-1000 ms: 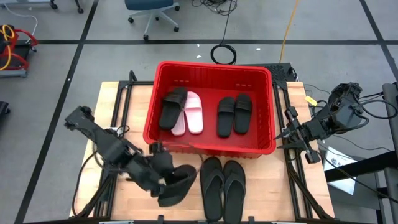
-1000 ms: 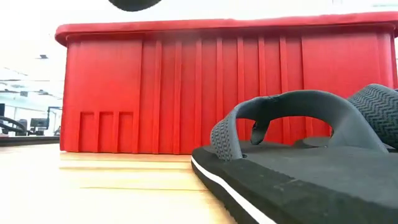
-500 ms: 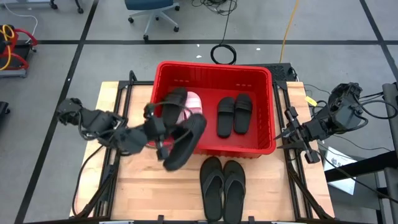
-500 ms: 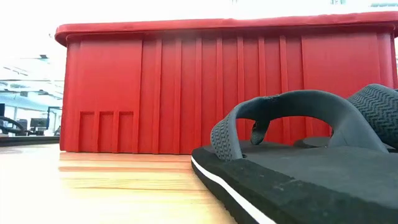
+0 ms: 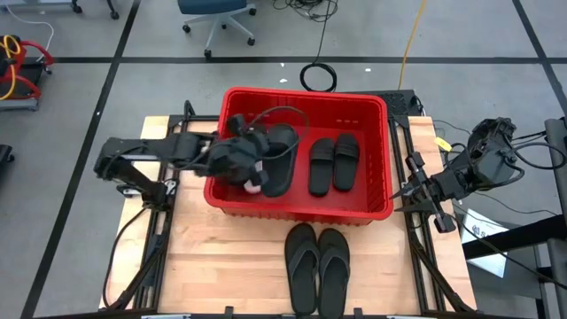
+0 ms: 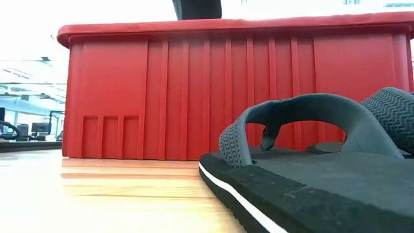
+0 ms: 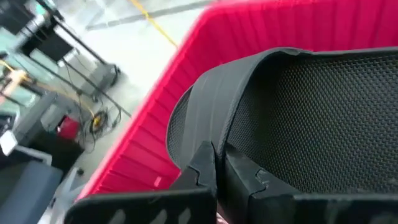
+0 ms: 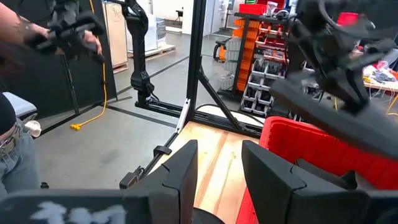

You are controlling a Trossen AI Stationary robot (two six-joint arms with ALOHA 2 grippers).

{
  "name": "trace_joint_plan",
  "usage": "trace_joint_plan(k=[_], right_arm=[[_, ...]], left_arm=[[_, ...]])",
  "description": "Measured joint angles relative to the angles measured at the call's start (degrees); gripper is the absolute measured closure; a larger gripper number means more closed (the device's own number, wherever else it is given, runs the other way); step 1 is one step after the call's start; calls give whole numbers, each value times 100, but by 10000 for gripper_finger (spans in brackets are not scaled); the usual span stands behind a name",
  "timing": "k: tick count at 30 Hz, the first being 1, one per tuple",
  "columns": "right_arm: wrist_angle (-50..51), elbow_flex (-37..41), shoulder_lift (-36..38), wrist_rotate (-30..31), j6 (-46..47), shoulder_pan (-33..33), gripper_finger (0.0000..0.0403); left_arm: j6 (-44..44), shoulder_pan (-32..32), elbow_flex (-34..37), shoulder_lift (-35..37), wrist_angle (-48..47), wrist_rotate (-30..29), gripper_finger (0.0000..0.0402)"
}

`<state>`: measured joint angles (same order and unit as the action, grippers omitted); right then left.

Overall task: Pick and place slides into bin
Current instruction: Put the black slide into the bin

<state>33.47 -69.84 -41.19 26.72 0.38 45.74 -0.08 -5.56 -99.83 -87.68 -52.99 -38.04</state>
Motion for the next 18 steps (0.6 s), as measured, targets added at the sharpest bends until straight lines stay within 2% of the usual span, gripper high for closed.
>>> trace_joint_plan(k=[9,18], right_arm=[[24,0,-80,0,28,0,287],[131,0,-111,-2,42,1,287]], left_arm=[[202,512,0,-1044,20,585,401],[498,908,0,-1904,-48,567,401]])
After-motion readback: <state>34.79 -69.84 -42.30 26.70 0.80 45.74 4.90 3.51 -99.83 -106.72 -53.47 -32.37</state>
